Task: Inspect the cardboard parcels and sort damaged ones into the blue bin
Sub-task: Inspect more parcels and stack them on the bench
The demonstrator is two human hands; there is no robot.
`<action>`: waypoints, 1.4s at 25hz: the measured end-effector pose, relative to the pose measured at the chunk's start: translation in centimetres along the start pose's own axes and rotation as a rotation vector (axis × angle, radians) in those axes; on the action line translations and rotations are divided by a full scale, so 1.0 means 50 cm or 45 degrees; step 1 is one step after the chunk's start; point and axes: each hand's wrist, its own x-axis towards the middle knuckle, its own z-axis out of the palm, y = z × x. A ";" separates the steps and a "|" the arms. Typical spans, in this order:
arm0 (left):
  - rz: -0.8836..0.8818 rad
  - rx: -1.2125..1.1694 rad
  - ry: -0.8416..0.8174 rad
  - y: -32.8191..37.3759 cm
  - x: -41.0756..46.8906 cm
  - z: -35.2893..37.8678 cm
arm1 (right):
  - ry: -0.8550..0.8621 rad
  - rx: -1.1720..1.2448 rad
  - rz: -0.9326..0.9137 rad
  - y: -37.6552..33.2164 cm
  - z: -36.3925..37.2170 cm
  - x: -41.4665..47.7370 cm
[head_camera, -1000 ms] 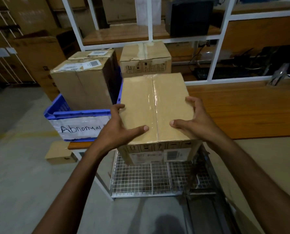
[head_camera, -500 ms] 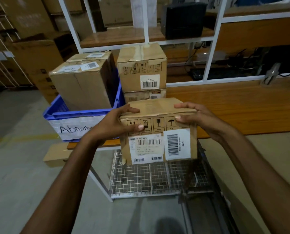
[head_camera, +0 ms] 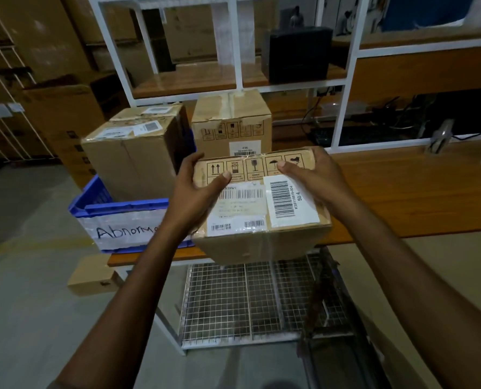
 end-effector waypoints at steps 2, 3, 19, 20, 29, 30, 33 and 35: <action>0.021 -0.009 0.037 0.003 0.017 0.002 | 0.030 -0.004 -0.001 -0.003 0.012 0.013; -0.003 0.003 -0.008 0.007 0.026 -0.004 | 0.037 0.013 0.018 -0.007 0.012 0.021; 0.260 0.741 -0.507 -0.013 0.035 -0.042 | -0.493 -0.483 -0.124 0.001 -0.032 0.017; 0.300 0.751 -0.466 -0.015 0.036 -0.039 | -0.517 -0.501 -0.126 0.005 -0.036 0.022; 0.132 0.188 0.104 -0.127 0.004 0.017 | -0.040 -0.204 -0.205 0.074 0.004 0.001; 0.052 0.145 0.117 -0.141 -0.004 0.028 | 0.019 -0.138 -0.149 0.084 0.013 -0.004; 0.012 0.122 0.202 -0.138 -0.004 0.036 | 0.154 -0.023 -0.135 0.074 0.023 0.000; 0.030 0.172 0.279 -0.109 0.011 0.028 | 0.160 -0.009 -0.209 0.053 0.019 0.015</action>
